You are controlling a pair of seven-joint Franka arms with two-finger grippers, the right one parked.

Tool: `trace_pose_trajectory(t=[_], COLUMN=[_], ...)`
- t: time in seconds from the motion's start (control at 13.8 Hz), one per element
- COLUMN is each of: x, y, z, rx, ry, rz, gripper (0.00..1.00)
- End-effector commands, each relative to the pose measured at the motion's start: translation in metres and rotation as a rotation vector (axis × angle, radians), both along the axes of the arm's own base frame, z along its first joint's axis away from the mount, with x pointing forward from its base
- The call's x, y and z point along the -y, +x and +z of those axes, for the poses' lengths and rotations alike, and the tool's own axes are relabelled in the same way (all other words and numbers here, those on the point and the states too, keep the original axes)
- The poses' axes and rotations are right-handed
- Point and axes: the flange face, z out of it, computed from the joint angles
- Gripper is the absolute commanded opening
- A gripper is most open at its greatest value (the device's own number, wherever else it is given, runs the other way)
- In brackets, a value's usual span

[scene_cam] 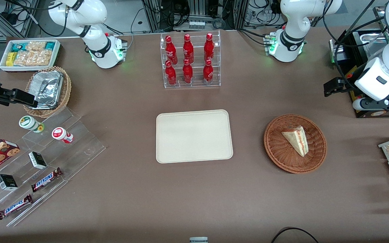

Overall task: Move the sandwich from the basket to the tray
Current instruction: 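Move the left gripper over the wrapped sandwich in the wicker basket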

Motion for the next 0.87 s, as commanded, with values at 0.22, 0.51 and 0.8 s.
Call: trace_pose_trajectory(t=[0.22, 0.51, 0.8], x=[0.0, 0.003, 0.004], y=[0.005, 0.01, 0.012], z=[-0.019, -0.081, -0.137], rx=[-0.021, -0.012, 0.018], ry=[-0.001, -0.009, -0.01], rz=[-0.009, -0.011, -0.012], gripper=[1.0, 1.0, 1.0])
